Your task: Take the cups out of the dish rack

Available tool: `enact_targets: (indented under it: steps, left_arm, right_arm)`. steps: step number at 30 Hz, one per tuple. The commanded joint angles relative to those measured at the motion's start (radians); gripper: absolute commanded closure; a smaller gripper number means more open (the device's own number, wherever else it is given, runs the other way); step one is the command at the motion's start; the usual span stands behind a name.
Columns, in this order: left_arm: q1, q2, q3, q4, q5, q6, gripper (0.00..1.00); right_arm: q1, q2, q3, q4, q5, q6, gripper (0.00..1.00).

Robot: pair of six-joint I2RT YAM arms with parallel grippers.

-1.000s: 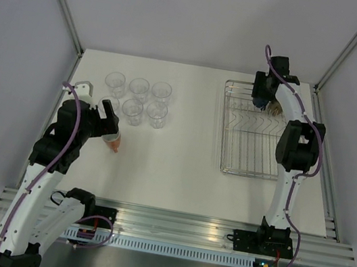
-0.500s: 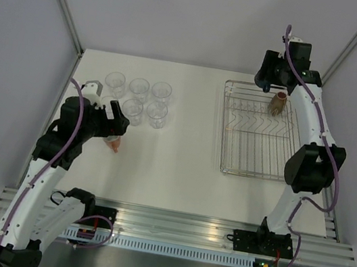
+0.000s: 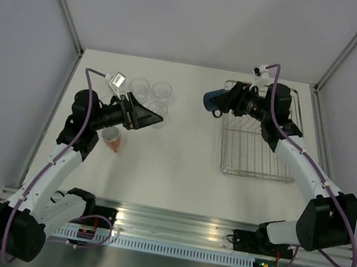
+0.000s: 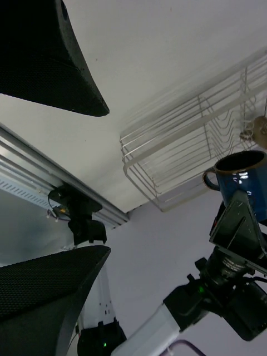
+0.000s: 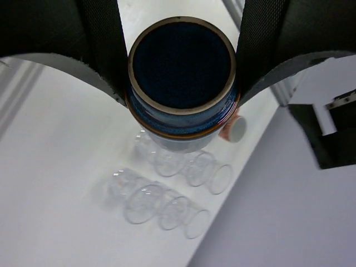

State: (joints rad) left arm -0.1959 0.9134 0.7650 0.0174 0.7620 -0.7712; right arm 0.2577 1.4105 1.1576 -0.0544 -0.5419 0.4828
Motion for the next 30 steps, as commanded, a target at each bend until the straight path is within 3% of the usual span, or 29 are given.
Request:
enact_targets:
  steps: [1, 2, 7, 14, 20, 24, 30]
  left_arm:
    - [0.003, 0.042, -0.039, 0.413, 0.175, -0.259, 0.01]
    - [0.003, 0.071, -0.061, 0.464, 0.187, -0.326, 0.01]
    - [0.001, 0.137, -0.137, 0.755, 0.198, -0.554, 0.01]
    - [-0.008, 0.197, -0.194, 0.935, 0.198, -0.723, 0.02]
    - [-0.031, 0.209, -0.219, 1.062, 0.184, -0.792, 0.21]
    - [-0.046, 0.209, -0.222, 1.073, 0.177, -0.792, 0.46]
    - [-0.054, 0.214, -0.227, 1.087, 0.172, -0.8, 0.7]
  right_arm:
    - [0.078, -0.054, -0.088, 0.442, -0.177, 0.175, 0.73]
    - [0.093, -0.059, -0.11, 0.532, -0.182, 0.189, 0.73]
    - [0.231, -0.084, -0.197, 0.654, -0.138, 0.111, 0.73]
    - [0.327, -0.038, -0.254, 0.852, -0.155, 0.14, 0.73]
    - [0.376, 0.024, -0.263, 0.99, -0.181, 0.178, 0.72]
    - [0.399, 0.048, -0.265, 1.05, -0.207, 0.204, 0.73]
    - [0.43, 0.058, -0.282, 1.111, -0.224, 0.212, 0.73]
